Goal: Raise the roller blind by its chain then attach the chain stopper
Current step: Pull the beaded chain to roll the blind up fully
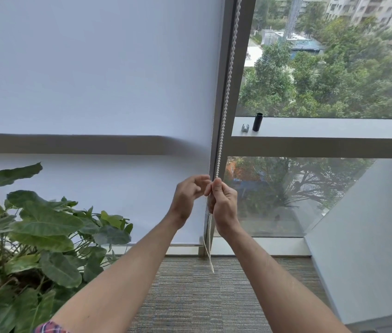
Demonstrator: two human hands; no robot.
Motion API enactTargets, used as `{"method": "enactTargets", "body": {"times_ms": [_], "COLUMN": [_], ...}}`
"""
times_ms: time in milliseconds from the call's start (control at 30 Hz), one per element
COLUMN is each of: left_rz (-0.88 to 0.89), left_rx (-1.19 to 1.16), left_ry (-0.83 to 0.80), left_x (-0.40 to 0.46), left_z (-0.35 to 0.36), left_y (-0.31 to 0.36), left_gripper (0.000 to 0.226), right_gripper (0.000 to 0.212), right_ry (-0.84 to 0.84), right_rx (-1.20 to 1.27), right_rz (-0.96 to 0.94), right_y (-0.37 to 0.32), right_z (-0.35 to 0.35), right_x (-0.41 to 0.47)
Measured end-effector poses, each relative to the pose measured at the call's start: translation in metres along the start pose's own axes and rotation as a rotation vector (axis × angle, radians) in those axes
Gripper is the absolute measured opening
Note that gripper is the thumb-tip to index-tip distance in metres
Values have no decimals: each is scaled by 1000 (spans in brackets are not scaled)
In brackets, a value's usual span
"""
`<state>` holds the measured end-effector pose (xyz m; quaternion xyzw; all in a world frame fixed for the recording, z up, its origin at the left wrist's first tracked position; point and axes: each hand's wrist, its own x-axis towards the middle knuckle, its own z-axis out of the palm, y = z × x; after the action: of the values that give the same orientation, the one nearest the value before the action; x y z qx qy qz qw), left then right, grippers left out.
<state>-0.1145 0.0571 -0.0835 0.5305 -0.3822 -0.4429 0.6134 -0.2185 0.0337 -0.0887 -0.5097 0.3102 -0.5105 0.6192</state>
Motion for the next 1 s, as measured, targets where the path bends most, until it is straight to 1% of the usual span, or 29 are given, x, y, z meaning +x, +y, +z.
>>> {"method": "enactTargets", "body": {"times_ms": [100, 233, 300, 433, 533, 600, 633, 767, 800, 867, 967, 1000], "left_rz": [89, 230, 265, 217, 211, 207, 205, 201, 200, 198, 184, 181], "left_rx": [-79, -163, -148, -118, -145, -149, -150, -139, -136, -148, -162, -166], "left_ry": [-11, -97, -121, -108, -41, 5, 12, 17, 12, 4, 23, 30], "left_x": [0, -5, -8, -15, -19, -20, -20, -23, -24, -26, -26, -25], "left_z": [17, 40, 46, 50, 47, 44, 43, 48, 49, 52, 53, 52], "left_y": [25, 51, 54, 34, 23, 22, 22, 20, 19, 17, 16, 14], "left_gripper": [34, 35, 32, 33, 34, 34, 34, 33, 33, 32, 31, 31], "right_gripper": [46, 50, 52, 53, 57, 57, 53, 27, 24, 28, 46, 49], "right_ry": [17, 21, 24, 37, -9, -59, -84, -172, -178, -156, -137, -149], "right_rx": [-29, -98, -134, -201, -225, -189, -173, -210, -210, -166, -76, -57], "right_rz": [12, 78, 127, 201, 225, 266, 282, 312, 314, 285, 195, 166], "right_y": [3, 20, 34, 51, 51, 49, 49, 48, 46, 39, 23, 17], "right_z": [1, -7, -14, -27, -28, -28, -29, -36, -38, -40, -39, -37], "right_x": [0, -14, -25, -39, -43, -43, -40, -22, -18, -11, 2, 6]}}
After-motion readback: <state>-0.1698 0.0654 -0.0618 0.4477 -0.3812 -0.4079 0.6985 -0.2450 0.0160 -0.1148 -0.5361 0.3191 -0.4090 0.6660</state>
